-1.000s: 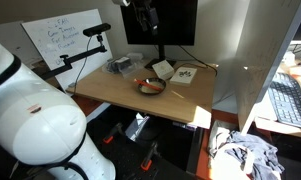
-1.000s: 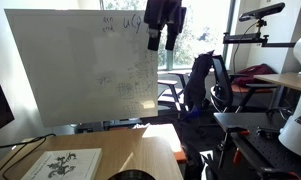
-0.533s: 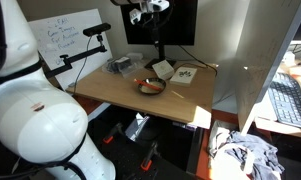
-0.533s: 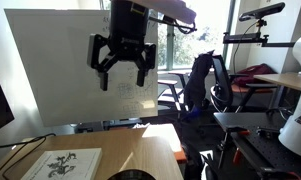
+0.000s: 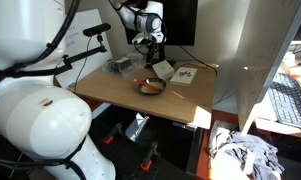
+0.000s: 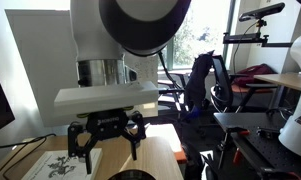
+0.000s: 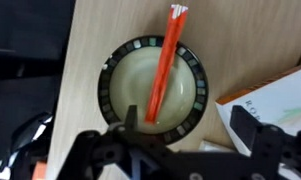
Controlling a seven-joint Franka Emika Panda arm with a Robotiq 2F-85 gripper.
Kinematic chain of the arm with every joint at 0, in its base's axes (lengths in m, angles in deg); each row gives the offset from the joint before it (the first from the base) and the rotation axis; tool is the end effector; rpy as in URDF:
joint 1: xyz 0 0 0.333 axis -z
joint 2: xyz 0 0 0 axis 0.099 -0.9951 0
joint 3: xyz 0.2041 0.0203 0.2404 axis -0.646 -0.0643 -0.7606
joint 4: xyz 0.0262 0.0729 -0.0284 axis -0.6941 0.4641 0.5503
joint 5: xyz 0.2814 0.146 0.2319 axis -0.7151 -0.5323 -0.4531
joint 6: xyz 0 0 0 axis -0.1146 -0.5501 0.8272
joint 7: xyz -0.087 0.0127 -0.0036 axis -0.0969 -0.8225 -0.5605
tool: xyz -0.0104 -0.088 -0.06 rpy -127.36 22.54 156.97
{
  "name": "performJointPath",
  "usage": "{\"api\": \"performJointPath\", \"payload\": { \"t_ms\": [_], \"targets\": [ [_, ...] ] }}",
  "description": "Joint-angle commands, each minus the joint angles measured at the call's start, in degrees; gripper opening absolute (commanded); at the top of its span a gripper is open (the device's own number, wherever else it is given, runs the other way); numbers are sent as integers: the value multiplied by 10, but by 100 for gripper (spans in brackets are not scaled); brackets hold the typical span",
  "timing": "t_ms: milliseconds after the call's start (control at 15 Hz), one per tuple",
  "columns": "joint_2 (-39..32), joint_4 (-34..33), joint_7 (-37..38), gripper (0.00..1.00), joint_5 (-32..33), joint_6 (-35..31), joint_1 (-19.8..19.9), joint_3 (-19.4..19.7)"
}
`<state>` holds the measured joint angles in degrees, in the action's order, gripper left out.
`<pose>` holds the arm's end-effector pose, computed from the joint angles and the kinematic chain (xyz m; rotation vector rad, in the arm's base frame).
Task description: Remove the red marker from the bowl and put it on the table
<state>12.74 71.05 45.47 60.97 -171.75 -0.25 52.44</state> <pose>0.6372 0.1294 0.2758 -2.4695 1.6621 0.2125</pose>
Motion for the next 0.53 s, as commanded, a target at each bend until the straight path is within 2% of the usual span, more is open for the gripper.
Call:
{"api": "performJointPath", "payload": {
  "t_ms": [0, 133, 467],
  "targets": [
    [-56, -26, 11, 100, -98, -17, 1, 6],
    [-90, -31, -2, 100, -167, -40, 12, -3],
    [-151, -42, -22, 100, -256, -95, 16, -12]
  ]
}}
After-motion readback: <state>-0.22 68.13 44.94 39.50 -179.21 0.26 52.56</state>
